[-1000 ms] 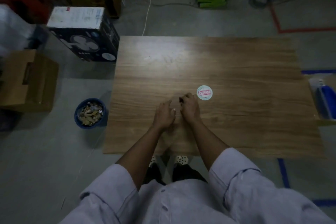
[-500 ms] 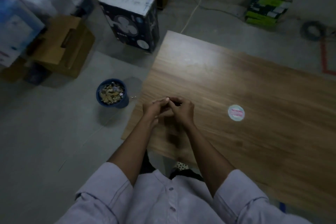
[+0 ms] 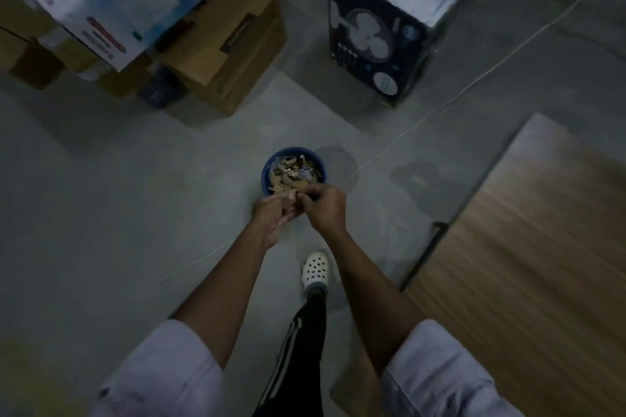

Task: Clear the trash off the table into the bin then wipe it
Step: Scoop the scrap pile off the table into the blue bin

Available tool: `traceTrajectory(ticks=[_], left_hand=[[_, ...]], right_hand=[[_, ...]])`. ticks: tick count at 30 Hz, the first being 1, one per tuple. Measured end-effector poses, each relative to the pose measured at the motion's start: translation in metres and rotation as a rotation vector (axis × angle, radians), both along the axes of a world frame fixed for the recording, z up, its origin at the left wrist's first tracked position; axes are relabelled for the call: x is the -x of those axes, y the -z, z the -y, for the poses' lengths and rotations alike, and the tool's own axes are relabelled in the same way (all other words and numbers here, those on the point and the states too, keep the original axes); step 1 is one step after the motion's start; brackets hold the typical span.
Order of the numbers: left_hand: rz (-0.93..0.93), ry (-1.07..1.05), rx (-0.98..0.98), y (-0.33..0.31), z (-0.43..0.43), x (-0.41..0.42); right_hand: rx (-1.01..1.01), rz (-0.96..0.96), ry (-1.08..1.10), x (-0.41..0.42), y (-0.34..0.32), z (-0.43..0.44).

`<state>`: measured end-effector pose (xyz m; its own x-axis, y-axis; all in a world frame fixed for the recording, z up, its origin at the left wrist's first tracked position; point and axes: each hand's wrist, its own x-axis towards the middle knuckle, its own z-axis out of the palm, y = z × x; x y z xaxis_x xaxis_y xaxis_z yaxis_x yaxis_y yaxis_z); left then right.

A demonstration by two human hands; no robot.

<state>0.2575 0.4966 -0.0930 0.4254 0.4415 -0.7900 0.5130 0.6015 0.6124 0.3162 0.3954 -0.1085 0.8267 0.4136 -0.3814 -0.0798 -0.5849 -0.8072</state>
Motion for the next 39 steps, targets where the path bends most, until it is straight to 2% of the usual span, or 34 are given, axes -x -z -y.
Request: traceTrajectory(ticks=[4, 7, 11, 16, 18, 22, 24, 28, 31, 35, 39], left_hand=[[-0.009, 0.384, -0.044, 0.074, -0.058, -0.047], [-0.051, 0.544, -0.043, 0.13, -0.084, -0.072], [-0.194, 0.662, -0.069, 0.172, -0.099, -0.081], [-0.481, 0.85, -0.358, 0.166, -0.102, -0.072], [-0.421, 0.856, -0.406, 0.15, -0.102, -0.07], [-0.224, 0.62, -0.403, 0.088, -0.068, -0.069], [-0.156, 0.592, -0.415, 0.051, -0.031, -0.064], [0.021, 0.676, -0.41, -0.017, 0.077, -0.046], [0.203, 0.731, -0.522, -0.069, 0.175, -0.017], [0.425, 0.788, -0.53, -0.131, 0.311, 0.038], [0.531, 0.964, -0.512, -0.157, 0.422, 0.099]], right_hand=[[-0.043, -0.252, 0.234, -0.041, 0.077, -0.063], [-0.123, -0.457, 0.351, -0.063, 0.127, -0.096], [-0.208, -0.613, 0.343, -0.075, 0.167, -0.115], [-0.2, -0.604, 0.233, -0.064, 0.194, -0.106], [-0.166, -0.542, 0.271, -0.058, 0.154, -0.094], [-0.115, -0.525, 0.489, -0.048, 0.076, -0.039], [-0.164, -0.515, 0.528, -0.038, 0.029, 0.0], [-0.272, -0.364, 0.518, -0.008, -0.063, 0.103], [-0.342, -0.255, 0.656, 0.029, -0.113, 0.199], [-0.299, -0.055, 0.771, 0.099, -0.159, 0.332], [-0.211, 0.076, 0.848, 0.168, -0.176, 0.442]])
